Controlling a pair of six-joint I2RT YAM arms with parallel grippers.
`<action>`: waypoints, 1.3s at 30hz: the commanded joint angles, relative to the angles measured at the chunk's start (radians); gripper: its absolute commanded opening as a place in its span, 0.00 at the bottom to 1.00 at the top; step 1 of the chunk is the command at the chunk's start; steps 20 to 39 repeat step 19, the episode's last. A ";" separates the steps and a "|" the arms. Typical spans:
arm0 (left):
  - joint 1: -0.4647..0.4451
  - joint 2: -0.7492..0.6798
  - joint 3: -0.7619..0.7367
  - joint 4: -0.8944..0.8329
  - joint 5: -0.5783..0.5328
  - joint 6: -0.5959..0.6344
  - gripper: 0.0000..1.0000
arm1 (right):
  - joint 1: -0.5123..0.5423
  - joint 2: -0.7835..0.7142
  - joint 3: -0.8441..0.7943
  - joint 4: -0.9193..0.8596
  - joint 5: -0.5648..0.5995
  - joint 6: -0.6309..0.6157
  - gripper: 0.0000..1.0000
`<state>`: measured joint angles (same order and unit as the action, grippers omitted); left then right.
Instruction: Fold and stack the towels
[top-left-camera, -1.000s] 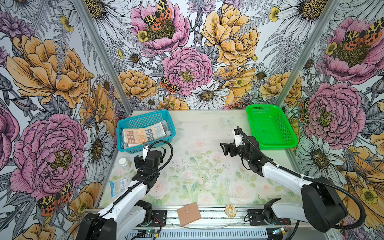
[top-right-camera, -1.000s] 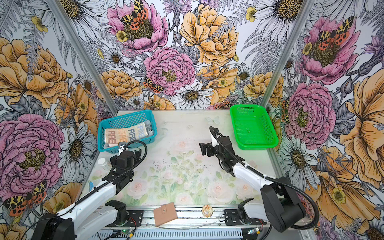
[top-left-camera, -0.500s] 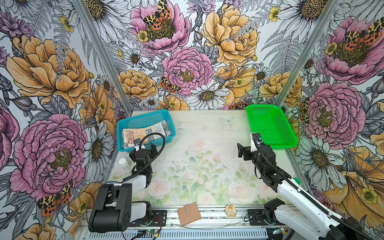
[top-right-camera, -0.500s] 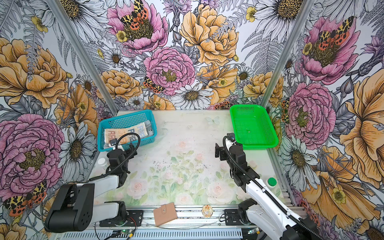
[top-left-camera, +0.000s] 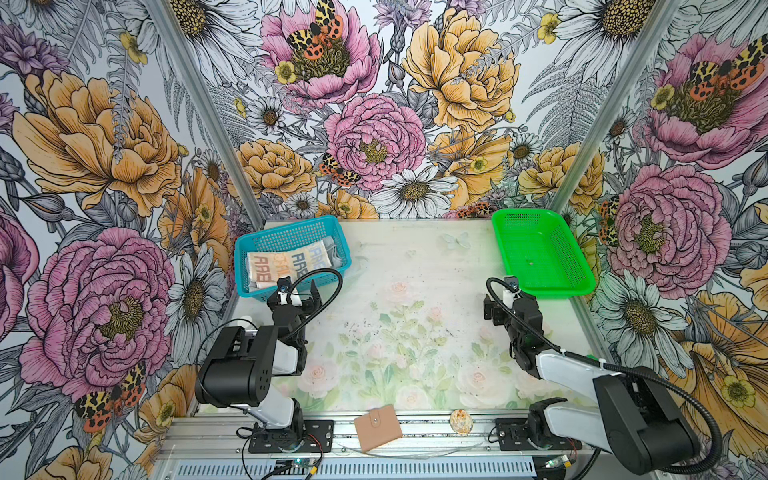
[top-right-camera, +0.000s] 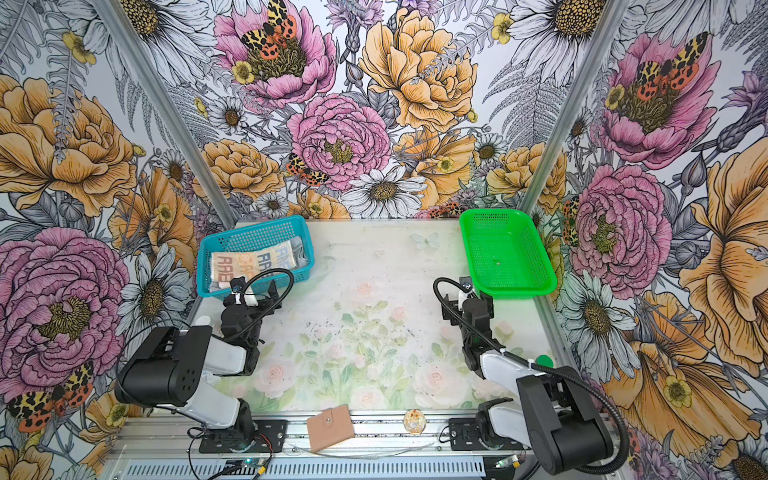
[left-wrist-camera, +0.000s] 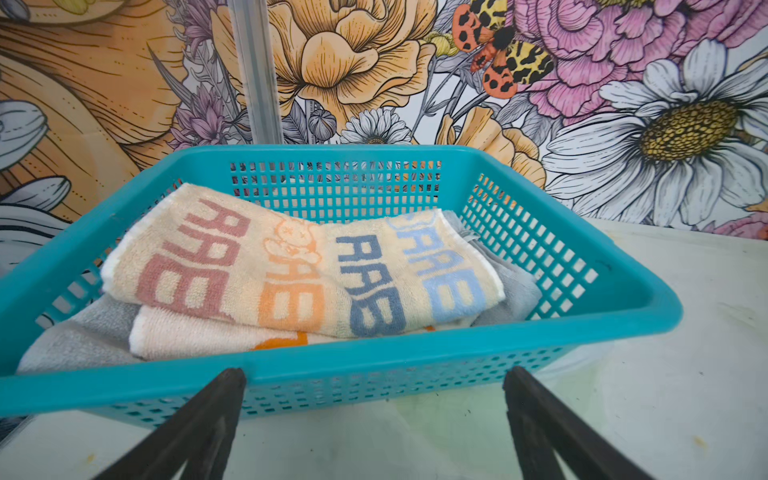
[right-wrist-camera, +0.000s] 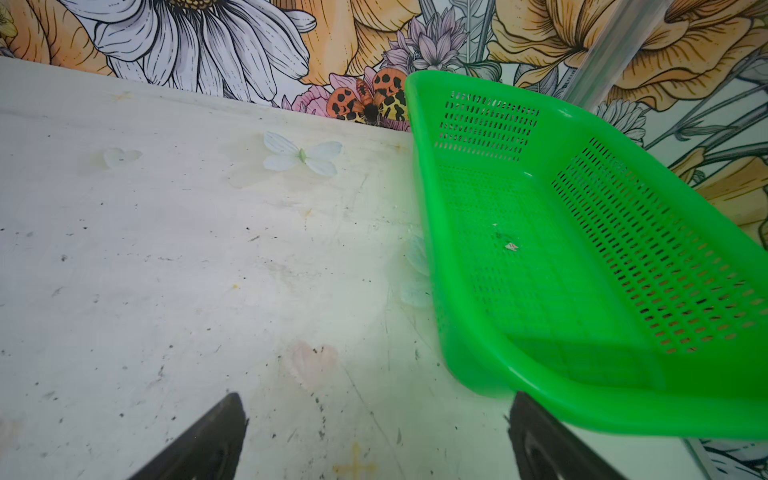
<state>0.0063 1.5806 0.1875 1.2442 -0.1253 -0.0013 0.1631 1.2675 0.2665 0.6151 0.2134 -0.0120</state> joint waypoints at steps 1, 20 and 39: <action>0.001 0.013 -0.013 0.132 0.122 0.036 0.99 | -0.041 0.037 0.023 0.199 -0.118 -0.036 1.00; -0.003 -0.036 0.149 -0.234 -0.131 -0.040 0.99 | -0.196 0.269 -0.050 0.580 -0.417 0.000 0.99; -0.003 -0.036 0.149 -0.234 -0.131 -0.040 0.99 | -0.196 0.269 -0.050 0.580 -0.417 0.000 0.99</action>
